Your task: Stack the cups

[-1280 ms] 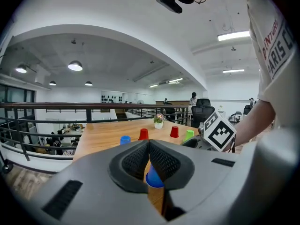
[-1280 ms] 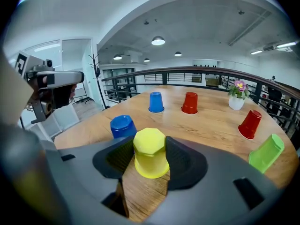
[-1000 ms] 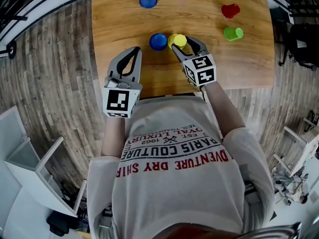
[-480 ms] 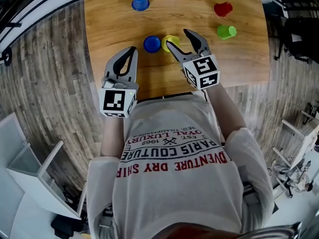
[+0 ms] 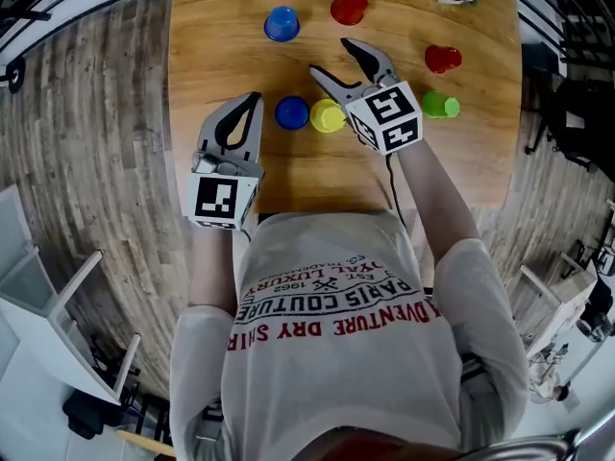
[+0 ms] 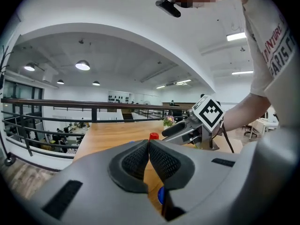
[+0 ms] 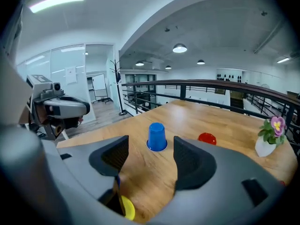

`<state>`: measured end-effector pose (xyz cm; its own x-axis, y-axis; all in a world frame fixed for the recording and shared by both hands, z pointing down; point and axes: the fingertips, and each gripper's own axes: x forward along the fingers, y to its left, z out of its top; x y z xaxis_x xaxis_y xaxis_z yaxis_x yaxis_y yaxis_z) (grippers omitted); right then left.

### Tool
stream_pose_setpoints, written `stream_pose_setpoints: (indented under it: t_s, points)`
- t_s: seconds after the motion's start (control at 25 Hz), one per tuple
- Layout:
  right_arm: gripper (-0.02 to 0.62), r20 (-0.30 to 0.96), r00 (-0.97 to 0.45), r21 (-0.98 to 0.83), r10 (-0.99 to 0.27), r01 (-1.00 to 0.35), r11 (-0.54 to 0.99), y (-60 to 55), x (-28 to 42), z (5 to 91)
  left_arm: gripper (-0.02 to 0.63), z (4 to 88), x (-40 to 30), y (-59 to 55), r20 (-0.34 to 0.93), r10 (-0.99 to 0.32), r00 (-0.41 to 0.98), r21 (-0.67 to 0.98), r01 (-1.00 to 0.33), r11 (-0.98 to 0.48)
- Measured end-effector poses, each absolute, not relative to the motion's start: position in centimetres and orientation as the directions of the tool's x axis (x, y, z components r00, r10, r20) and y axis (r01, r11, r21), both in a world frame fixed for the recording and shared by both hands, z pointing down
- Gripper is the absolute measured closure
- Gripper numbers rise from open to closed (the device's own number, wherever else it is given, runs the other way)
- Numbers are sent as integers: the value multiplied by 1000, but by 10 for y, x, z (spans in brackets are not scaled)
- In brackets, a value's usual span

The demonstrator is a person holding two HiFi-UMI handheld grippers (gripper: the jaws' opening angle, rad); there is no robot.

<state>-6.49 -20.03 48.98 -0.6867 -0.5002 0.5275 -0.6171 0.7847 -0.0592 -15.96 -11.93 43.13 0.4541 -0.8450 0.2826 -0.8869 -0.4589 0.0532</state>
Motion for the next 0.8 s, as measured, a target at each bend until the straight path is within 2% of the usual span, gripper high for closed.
stream_pose_setpoints:
  t_s: [0.28,0.8]
  points:
    - [299,525,-745,-93,-410,-530,843,-242,-104,506,589,450,-168,-145,316,-871,376,63,-925,-376]
    - [299,538,-767,-113,-350,-477,871,-274,-141,537,589,469,-180,-163,357,-886,295,54,-954,-295]
